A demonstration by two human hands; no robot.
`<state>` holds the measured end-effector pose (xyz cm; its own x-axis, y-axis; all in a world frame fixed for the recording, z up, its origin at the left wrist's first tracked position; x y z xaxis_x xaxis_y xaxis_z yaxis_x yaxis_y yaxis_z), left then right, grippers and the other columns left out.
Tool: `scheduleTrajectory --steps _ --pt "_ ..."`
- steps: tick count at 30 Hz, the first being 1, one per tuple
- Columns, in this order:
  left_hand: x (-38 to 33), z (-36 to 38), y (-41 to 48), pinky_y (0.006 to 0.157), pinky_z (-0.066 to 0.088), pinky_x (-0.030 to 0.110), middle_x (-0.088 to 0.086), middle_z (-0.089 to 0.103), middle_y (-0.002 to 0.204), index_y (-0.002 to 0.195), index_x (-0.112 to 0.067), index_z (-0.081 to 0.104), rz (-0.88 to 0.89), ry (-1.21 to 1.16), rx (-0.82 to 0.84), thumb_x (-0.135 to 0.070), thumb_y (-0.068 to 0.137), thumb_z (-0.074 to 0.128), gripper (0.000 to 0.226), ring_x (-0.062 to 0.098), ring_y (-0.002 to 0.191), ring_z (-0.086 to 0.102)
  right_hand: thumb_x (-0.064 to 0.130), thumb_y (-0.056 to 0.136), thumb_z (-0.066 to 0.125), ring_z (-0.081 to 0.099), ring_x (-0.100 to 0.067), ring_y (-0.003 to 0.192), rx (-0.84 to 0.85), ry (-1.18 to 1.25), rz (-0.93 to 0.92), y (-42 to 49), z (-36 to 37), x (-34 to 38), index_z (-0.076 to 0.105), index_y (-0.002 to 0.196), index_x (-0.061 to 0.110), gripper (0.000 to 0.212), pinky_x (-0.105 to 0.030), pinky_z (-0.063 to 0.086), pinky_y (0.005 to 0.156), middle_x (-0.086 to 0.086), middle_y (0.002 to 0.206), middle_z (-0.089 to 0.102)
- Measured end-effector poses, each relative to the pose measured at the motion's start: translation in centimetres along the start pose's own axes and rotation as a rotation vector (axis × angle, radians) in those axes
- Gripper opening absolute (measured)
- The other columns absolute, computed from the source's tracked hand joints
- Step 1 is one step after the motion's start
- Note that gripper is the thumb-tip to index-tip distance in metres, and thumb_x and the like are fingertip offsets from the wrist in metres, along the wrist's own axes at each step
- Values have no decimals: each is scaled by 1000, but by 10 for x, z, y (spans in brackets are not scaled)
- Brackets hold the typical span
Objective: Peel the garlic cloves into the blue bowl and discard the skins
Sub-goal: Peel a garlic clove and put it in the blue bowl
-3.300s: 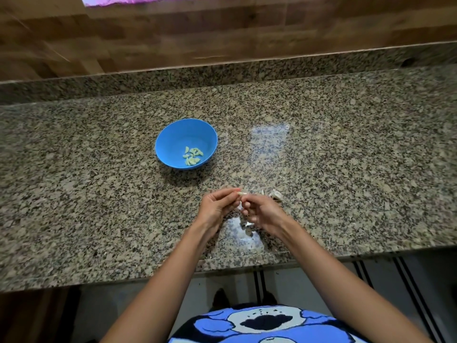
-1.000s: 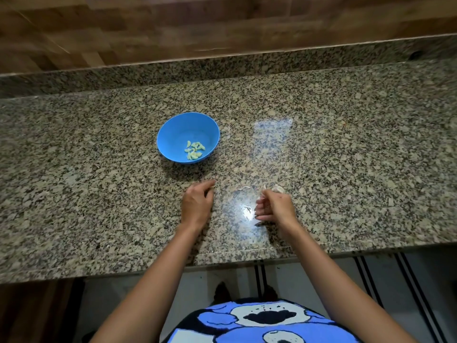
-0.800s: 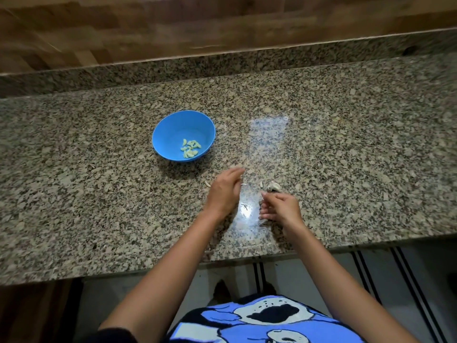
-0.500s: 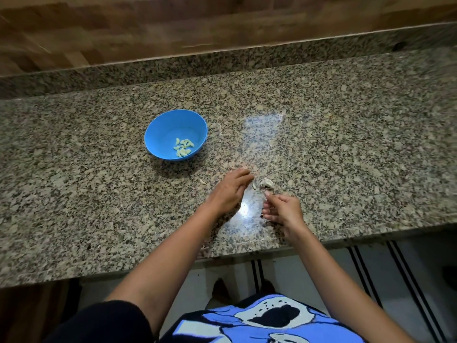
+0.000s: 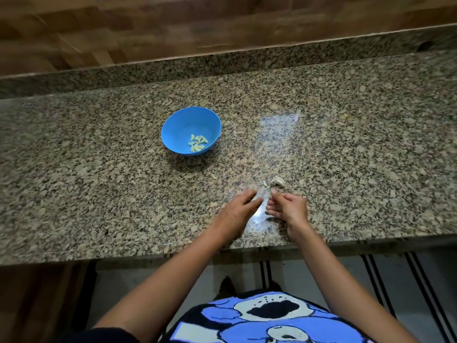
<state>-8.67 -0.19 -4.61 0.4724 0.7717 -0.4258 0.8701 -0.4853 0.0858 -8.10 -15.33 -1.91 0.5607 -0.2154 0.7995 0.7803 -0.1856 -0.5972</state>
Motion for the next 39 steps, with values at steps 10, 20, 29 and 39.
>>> scheduleTrajectory --steps 10,20,29,39 --pt "20 -16 -29 59 58 37 14 66 89 90 -2 68 125 226 -64 2 68 72 23 28 78 66 7 82 68 66 -20 61 47 -39 -17 -1 29 -5 68 83 -1 8 -28 58 66 -12 70 68" --pt "84 -109 -153 53 55 19 6 68 59 62 0 70 -1171 -1848 -1102 13 88 49 35 12 55 66 1 84 63 58 -7 48 605 -354 -188 -72 200 -14 68 78 -3 8 -18 51 52 -7 59 63" --pt "135 -137 -445 89 44 26 8 63 92 89 1 61 -1170 -1838 -2078 3 92 50 12 15 87 60 3 84 65 61 -9 47 1213 -660 205 -234 425 -191 66 68 4 16 -18 53 51 -5 55 65" --pt "211 -112 -615 96 42 32 10 72 73 106 8 58 -1186 -1861 -2344 6 92 49 17 16 86 61 2 86 62 59 -6 41 1155 -944 277 -284 534 -344 64 83 -8 10 -16 52 47 -7 56 63"
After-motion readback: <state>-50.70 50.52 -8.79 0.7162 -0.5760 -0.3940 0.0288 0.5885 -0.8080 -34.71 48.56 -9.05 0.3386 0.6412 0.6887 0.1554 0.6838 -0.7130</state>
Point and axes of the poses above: each hand's wrist, its own y-axis towards the middle knuckle, its own z-axis out of the palm, x = y × z, the point moved 2 cm from there along y, towards the middle knuckle
